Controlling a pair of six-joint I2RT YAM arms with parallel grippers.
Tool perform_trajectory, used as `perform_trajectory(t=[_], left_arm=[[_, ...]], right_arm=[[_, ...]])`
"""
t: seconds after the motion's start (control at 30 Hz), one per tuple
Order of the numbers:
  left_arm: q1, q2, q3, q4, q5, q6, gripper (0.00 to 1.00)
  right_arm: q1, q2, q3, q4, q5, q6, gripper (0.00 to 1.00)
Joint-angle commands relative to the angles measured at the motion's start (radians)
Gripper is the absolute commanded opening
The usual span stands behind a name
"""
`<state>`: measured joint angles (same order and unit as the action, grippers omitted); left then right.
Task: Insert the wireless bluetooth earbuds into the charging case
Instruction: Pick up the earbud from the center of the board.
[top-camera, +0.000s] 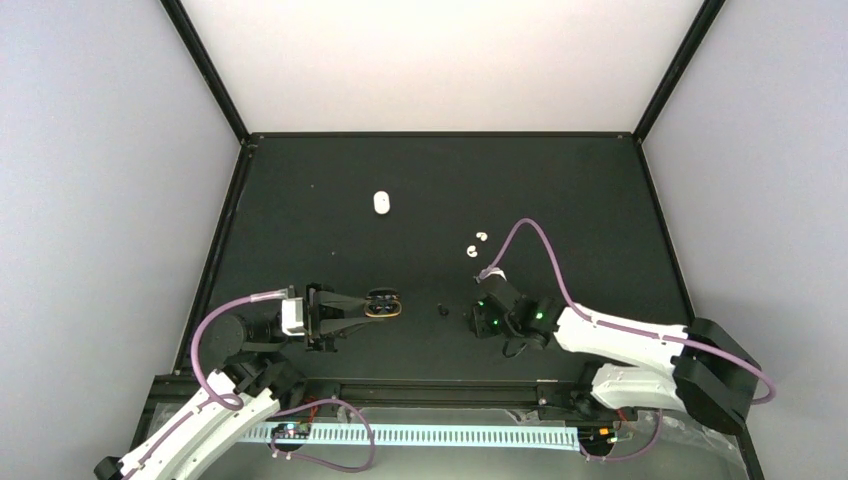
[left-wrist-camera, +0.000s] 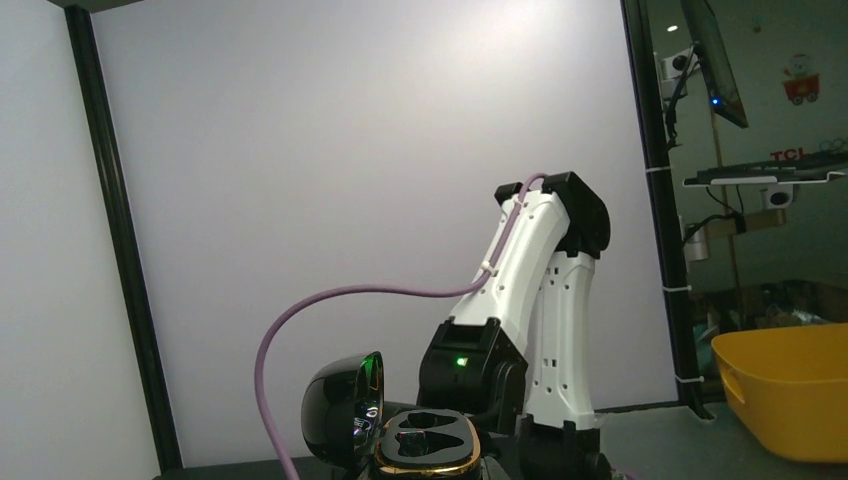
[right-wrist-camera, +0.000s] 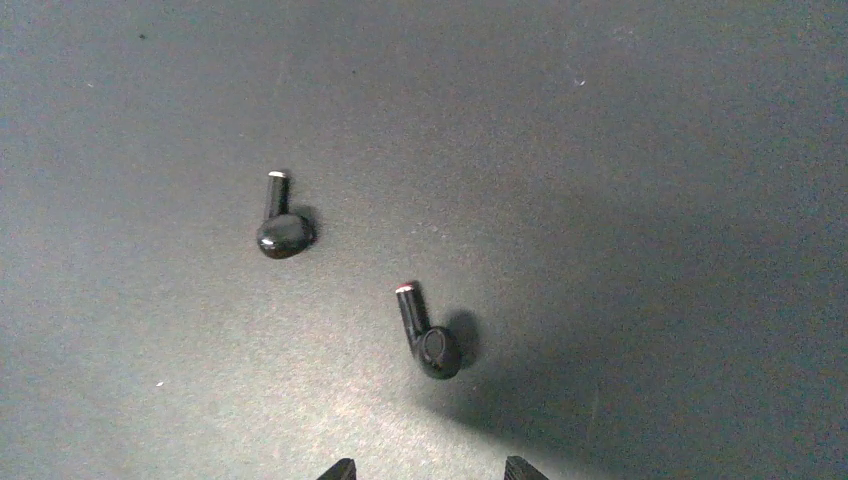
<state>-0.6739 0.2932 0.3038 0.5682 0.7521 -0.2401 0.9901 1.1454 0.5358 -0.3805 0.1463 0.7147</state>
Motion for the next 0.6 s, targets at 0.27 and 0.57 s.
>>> perform_trajectory(t=[0.27, 0.57], left_arm=[[-0.004, -0.065, 0.011, -0.103, -0.009, 0.062, 0.02], [-0.004, -0.054, 0.009, -0.104, -0.012, 0.067, 0.02]], right_arm=[[-0.022, 0.149, 0.011, 0.068, 0.005, 0.008, 0.24], [-0.076, 0.204, 0.036, 0.094, 0.015, -0.025, 0.2]])
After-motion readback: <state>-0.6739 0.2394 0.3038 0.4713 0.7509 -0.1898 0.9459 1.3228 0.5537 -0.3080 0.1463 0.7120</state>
